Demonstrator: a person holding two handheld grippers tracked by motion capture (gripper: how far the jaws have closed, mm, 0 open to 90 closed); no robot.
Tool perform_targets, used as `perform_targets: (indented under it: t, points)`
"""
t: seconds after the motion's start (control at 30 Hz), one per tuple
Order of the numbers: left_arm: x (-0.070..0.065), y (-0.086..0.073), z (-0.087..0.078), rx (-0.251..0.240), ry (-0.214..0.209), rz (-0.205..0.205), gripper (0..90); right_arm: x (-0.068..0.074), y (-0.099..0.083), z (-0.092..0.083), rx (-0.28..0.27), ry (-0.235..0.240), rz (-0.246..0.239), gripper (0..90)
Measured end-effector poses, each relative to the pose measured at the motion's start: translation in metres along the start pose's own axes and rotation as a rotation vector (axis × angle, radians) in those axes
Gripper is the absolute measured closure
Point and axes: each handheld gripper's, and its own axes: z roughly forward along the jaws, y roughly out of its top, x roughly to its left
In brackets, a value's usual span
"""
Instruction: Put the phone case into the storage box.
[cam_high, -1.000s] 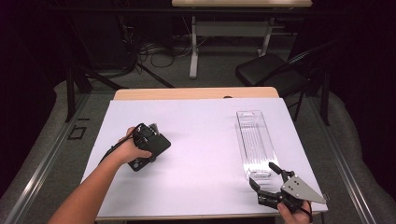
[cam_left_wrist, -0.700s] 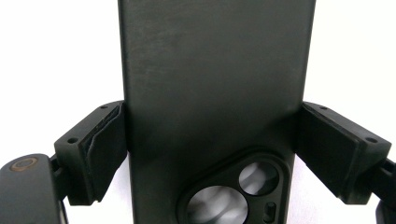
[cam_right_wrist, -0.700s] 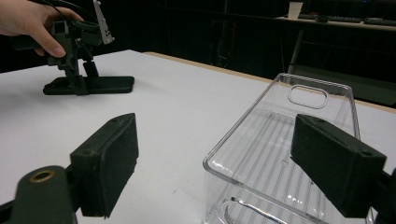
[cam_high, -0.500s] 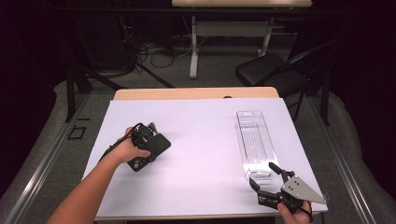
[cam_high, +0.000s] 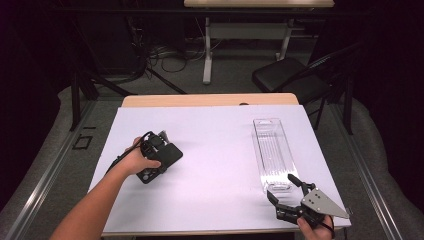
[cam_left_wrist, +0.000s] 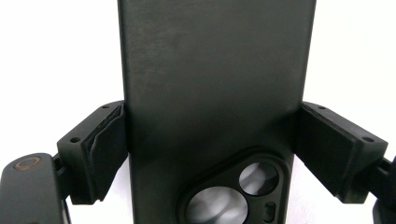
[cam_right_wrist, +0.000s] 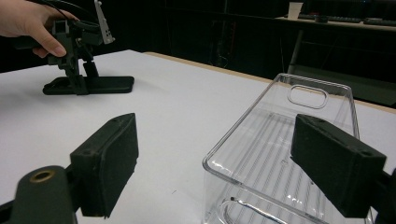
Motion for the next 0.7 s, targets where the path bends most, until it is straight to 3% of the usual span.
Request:
perform_targets:
  t: [0.4, 0.7]
  points:
    - [0.0, 0.0, 0.0, 0.003, 0.0, -0.002, 14.2, 0.0, 0.0, 0.0, 0.003, -0.002, -0.001, 14.5]
    - [0.0, -0.006, -0.025, -0.021, -0.009, -0.015, 14.4, 0.001, 0.0, 0.002, 0.013, 0.0, 0.001, 14.5]
